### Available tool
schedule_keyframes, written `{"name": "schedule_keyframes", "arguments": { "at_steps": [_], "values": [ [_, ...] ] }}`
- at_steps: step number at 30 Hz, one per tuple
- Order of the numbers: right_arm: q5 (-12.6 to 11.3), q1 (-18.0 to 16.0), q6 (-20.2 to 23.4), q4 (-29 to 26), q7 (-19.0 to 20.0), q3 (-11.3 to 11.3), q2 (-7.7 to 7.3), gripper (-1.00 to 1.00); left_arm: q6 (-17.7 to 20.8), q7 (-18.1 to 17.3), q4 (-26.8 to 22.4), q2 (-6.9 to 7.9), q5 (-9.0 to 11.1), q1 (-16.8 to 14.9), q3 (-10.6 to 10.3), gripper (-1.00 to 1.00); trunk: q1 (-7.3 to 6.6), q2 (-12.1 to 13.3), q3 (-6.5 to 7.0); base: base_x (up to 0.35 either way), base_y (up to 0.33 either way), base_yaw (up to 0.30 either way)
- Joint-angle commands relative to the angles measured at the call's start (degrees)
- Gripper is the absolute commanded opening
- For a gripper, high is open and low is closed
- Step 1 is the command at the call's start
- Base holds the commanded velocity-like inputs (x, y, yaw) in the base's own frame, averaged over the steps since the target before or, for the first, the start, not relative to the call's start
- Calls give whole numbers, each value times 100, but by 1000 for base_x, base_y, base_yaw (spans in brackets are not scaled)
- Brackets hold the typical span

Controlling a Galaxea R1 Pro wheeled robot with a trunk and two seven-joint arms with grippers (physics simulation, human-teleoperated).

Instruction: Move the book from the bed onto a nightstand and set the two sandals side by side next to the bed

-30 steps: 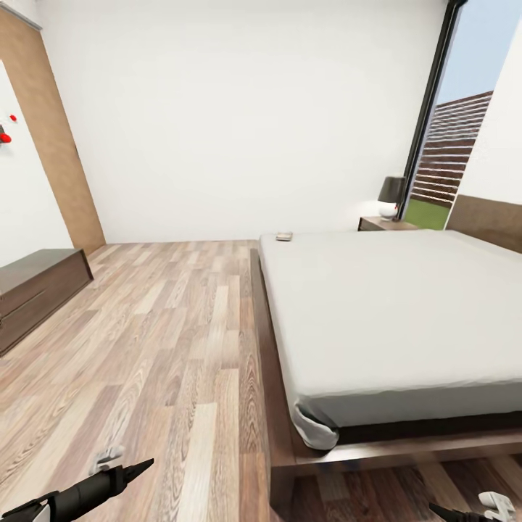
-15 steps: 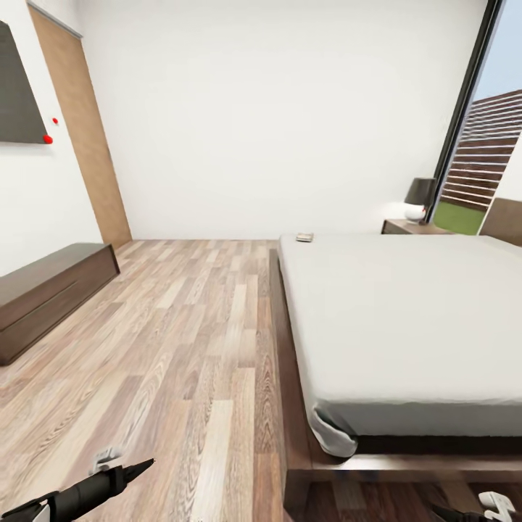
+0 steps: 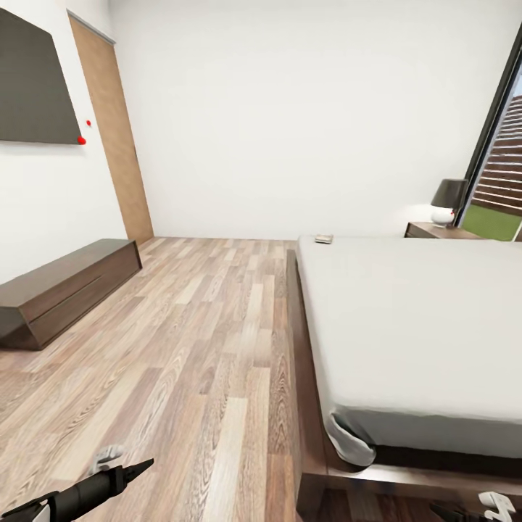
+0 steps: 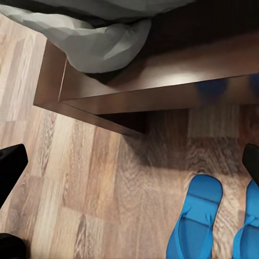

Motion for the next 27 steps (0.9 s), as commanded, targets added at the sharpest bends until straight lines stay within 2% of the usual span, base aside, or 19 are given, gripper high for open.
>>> {"name": "schedule_keyframes", "arguments": {
  "at_steps": [1,18,27],
  "values": [
    [-55,-4,13,-1,14,48,-3,100,42,-27,-5,-1,-46,-4,50,100,-1,-2,-6,0,0,27],
    [-55,-4,14,-3,14,47,-2,100,42,-27,-5,-3,-46,-4,50,100,-1,-2,-6,-1,0,3],
    [-55,-4,12,-3,16,47,-2,100,42,-27,-5,-5,-46,-4,50,100,-1,-2,-6,-175,0,0]
  ]
}}
